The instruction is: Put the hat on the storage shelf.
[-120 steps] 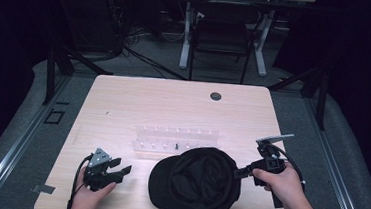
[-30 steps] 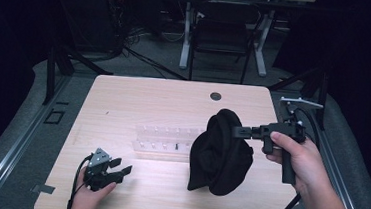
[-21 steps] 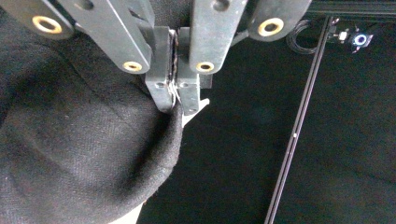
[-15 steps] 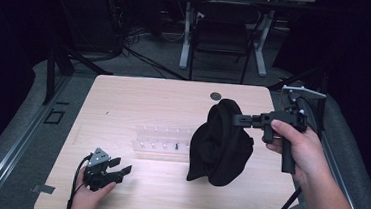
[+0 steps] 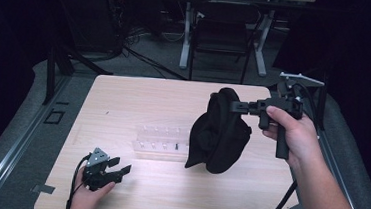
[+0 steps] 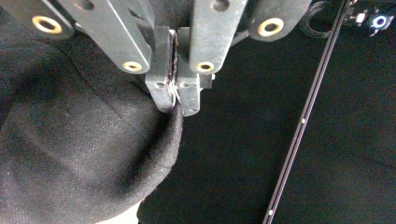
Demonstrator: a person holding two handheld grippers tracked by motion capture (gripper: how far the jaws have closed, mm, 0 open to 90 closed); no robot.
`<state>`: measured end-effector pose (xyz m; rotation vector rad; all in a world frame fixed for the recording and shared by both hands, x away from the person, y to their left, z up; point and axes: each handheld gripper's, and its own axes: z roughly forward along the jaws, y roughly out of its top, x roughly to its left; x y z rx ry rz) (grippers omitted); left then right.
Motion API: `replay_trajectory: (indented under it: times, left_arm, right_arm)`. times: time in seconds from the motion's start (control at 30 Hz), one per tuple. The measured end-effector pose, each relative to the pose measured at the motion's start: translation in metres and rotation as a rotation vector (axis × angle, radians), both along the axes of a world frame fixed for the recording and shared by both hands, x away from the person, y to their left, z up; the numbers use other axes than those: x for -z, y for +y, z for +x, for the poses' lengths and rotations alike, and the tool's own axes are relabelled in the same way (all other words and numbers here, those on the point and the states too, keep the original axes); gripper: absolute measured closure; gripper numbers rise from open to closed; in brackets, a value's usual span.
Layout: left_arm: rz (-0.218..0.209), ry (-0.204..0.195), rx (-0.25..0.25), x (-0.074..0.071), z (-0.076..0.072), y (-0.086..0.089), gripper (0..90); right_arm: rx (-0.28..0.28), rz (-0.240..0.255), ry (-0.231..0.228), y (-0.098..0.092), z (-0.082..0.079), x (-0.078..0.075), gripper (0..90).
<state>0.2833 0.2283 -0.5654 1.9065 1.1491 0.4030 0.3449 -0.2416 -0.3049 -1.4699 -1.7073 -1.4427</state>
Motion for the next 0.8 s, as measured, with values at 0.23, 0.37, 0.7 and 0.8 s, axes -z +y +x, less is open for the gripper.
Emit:
replay_trajectory:
  times: [0.23,0.37,0.7,0.8]
  left_arm:
    - [-0.002,0.003,0.002,0.000,0.000,0.000,42.9]
    - [0.000,0.000,0.003,0.000,0.001,0.001,42.9]
    - [0.000,0.002,0.008,0.000,0.002,-0.001,42.9]
    - [0.000,0.002,0.009,0.000,0.002,-0.002,42.9]
  right_arm:
    - [0.022,-0.010,-0.006,0.004,0.011,-0.001,88.6]
    - [0.041,-0.013,-0.009,0.006,0.018,0.000,88.5]
    - [0.054,-0.020,-0.004,0.012,0.035,0.002,88.5]
    - [0.048,-0.006,-0.004,0.016,0.040,0.004,88.6]
